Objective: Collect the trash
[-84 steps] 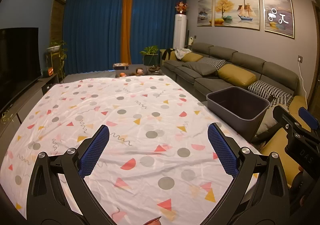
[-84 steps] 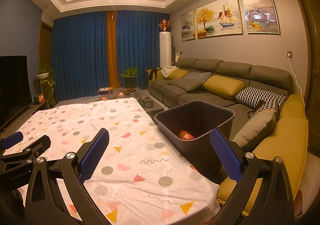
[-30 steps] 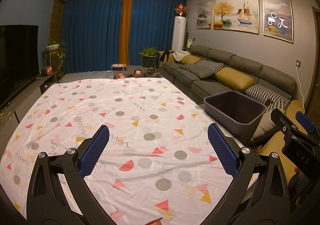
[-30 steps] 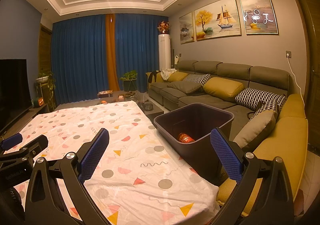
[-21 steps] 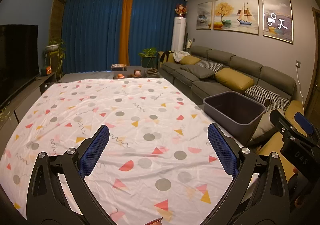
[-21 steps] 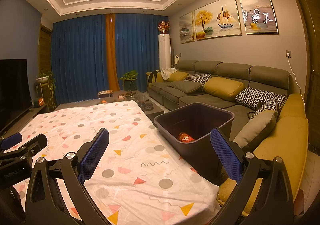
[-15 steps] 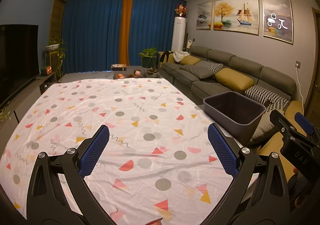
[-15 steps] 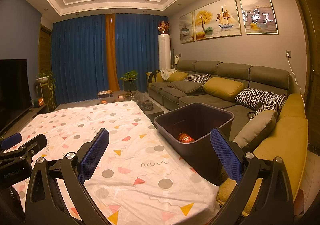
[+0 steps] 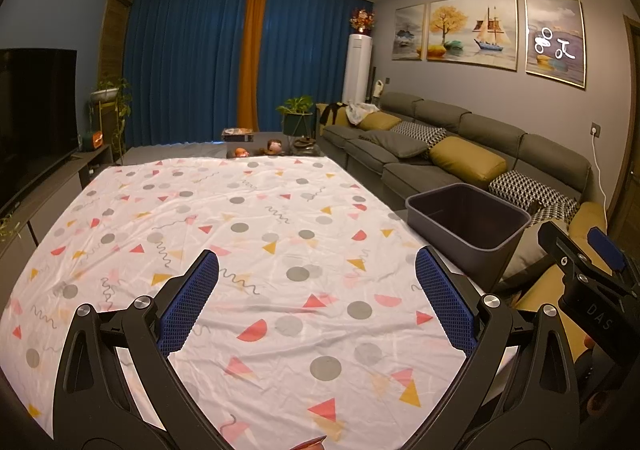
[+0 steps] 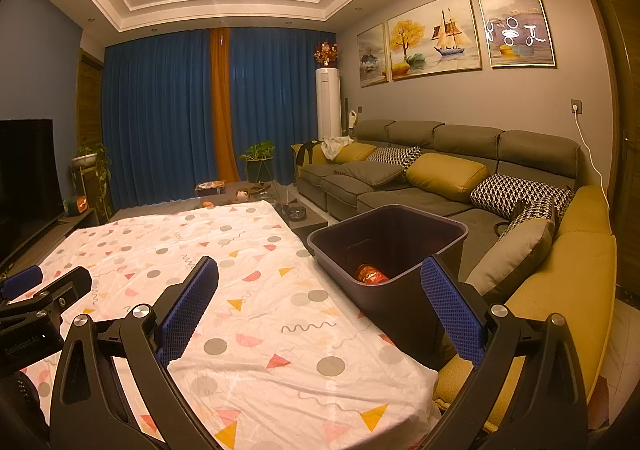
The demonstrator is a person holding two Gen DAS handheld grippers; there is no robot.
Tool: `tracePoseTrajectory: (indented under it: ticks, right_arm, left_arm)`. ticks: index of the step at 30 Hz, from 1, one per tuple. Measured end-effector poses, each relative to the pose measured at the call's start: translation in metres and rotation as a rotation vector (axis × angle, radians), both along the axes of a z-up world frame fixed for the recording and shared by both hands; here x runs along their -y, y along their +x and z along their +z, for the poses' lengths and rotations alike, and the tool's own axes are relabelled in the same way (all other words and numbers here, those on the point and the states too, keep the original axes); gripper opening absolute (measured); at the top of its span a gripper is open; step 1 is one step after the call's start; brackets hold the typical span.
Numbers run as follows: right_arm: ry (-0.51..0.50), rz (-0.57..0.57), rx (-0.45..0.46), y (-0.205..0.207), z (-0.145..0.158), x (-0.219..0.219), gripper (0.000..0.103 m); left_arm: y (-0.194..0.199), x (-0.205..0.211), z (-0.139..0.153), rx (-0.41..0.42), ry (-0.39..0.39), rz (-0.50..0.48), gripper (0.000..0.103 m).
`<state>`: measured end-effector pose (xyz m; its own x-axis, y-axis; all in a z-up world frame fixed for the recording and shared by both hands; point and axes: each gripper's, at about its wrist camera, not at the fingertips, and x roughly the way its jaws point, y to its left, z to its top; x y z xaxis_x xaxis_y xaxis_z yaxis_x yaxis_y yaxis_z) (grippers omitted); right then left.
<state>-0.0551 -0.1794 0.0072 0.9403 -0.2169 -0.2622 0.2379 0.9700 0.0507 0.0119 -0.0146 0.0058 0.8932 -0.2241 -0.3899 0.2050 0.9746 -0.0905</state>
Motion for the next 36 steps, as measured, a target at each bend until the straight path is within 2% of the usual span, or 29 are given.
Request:
tracePoseTrajectory:
  ticks: [36]
  right_arm:
    - [0.003,-0.005,0.003,-0.0048,-0.0003,0.0017,0.098]
  left_arm:
    - [-0.003,0.0012,0.0001,0.012,-0.004,0.002,0.097]
